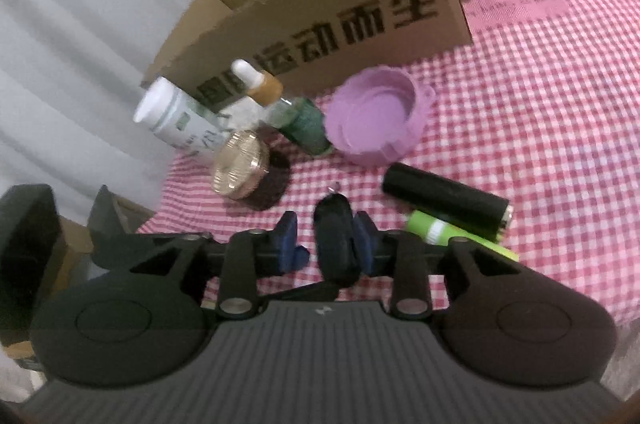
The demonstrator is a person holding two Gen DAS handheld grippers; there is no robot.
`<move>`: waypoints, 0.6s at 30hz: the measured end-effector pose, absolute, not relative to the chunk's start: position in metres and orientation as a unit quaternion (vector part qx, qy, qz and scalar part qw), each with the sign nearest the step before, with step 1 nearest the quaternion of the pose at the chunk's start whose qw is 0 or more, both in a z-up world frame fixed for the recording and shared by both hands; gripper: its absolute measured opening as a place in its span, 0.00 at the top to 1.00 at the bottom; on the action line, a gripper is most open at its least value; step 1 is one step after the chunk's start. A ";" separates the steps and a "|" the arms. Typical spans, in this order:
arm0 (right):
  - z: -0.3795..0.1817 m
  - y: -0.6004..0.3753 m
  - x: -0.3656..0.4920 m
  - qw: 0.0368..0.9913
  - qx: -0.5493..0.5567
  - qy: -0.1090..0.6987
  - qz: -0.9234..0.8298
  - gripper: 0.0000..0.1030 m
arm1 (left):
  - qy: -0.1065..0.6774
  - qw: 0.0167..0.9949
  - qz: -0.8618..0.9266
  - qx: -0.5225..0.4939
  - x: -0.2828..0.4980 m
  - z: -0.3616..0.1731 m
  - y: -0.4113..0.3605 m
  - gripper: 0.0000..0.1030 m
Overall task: Organize rigid objects
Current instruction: 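Close the right gripper on the black key fob, then carry the key fob into the cardboard box with the right gripper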
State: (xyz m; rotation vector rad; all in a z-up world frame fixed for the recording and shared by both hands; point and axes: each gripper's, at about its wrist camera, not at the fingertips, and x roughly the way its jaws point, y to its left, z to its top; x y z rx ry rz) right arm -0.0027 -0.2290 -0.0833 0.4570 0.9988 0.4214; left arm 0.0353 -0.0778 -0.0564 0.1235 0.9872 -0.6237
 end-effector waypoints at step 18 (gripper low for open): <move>-0.086 -0.223 0.009 0.804 0.240 0.489 0.238 0.75 | 0.462 0.834 -0.293 0.068 0.045 -0.056 -0.079 0.71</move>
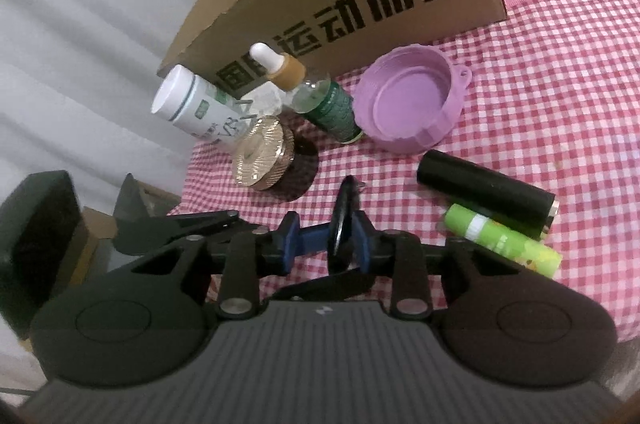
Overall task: Organize rigid objects
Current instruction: 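Carry the key fob into the cardboard box with the right gripper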
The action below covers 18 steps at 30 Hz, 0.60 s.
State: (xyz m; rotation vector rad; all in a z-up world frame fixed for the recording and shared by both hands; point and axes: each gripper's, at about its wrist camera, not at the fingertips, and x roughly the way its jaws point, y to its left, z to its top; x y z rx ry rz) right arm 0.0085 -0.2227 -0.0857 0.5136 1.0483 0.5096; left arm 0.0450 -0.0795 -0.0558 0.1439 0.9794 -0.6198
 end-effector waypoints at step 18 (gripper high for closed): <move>-0.064 -0.225 0.003 0.815 0.268 0.457 0.235 0.84 | 0.408 0.862 -0.287 0.087 0.029 -0.015 -0.076 0.70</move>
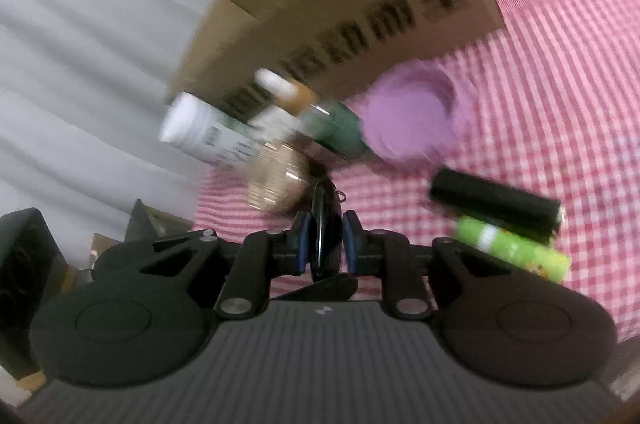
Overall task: Organize rigid objects
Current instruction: 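Carry the key fob into the cardboard box with the right gripper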
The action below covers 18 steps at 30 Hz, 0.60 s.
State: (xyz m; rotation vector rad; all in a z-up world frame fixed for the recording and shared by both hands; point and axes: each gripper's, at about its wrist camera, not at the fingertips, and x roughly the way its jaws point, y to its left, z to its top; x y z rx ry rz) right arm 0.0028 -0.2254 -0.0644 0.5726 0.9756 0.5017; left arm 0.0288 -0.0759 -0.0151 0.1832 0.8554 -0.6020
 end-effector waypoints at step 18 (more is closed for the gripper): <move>0.024 -0.132 0.205 0.770 0.240 0.470 0.358 0.84 | 0.447 0.875 -0.152 0.105 0.192 0.074 -0.001 0.70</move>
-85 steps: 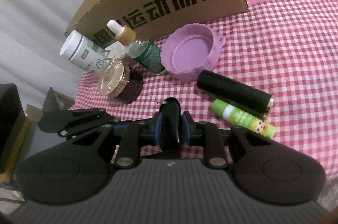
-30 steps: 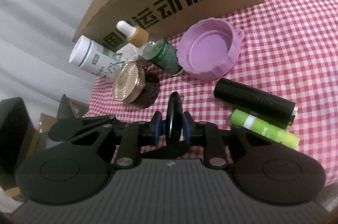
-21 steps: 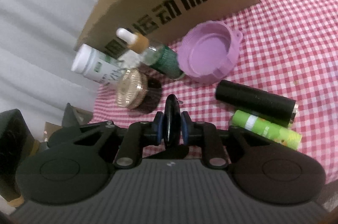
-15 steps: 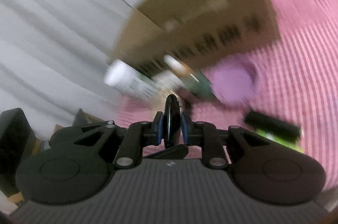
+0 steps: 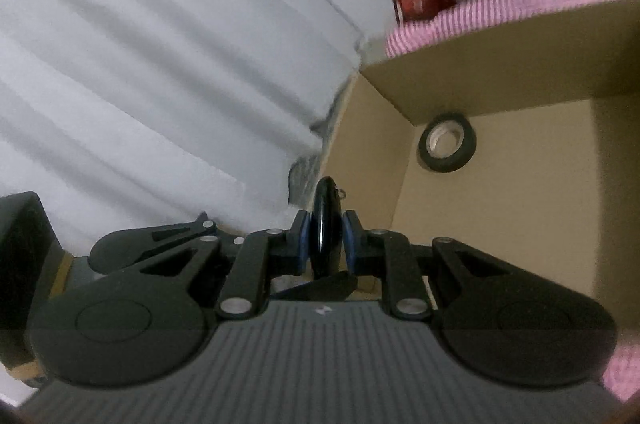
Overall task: Organize rigid objects
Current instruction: 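Carry the key fob into the cardboard box with the right gripper, then open the right gripper to drop the key fob in the box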
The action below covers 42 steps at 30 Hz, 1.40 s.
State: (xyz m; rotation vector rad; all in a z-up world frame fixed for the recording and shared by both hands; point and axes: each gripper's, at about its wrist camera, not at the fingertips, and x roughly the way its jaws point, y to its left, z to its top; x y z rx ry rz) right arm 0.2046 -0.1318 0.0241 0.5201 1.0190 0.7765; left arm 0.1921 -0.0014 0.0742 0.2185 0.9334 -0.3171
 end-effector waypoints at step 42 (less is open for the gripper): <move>0.069 -0.193 0.170 0.846 0.192 0.381 0.319 0.24 | 0.351 0.916 -0.165 0.099 0.147 0.127 0.003 0.09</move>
